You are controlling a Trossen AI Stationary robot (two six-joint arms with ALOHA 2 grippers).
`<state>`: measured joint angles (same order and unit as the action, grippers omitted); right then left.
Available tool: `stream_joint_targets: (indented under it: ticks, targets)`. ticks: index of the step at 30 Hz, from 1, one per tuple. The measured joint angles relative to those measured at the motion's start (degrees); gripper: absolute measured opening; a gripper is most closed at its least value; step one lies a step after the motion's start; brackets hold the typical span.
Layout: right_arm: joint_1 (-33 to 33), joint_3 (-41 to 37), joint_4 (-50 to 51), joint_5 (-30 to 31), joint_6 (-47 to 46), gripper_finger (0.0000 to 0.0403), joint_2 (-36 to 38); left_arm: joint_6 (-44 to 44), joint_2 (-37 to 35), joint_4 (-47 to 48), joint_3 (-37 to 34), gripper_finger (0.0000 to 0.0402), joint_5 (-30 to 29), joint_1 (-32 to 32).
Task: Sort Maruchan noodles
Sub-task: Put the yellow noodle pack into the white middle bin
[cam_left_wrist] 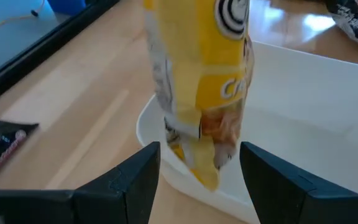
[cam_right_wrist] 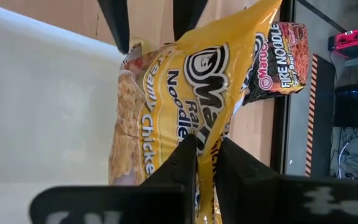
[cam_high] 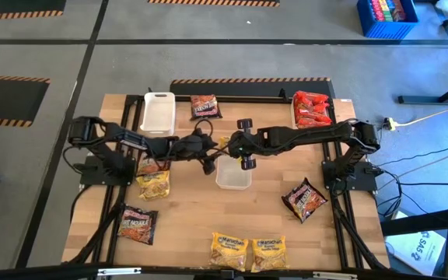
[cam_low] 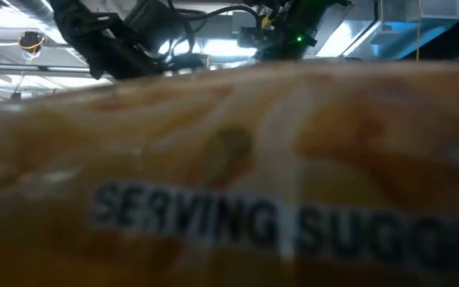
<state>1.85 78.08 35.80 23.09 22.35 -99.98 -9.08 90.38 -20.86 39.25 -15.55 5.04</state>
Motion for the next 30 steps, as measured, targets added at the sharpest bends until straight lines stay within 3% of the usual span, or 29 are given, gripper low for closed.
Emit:
stream_joint_targets:
  ticks: [9,16,30]
  targets:
    - [0.0,0.0,0.3,0.6,0.0,0.0023,0.6,0.7,1.2,6.2,3.4,0.0215,-1.0,-0.1]
    - [0.0,-0.1,2.4,0.5,-0.4,0.0023,2.2,0.8,-0.5,12.1,5.0,0.0215,-5.6,-0.1]
    - [0.0,0.0,0.5,-1.7,-0.6,0.0023,3.2,1.6,1.4,9.5,4.9,0.0215,-4.6,0.8]
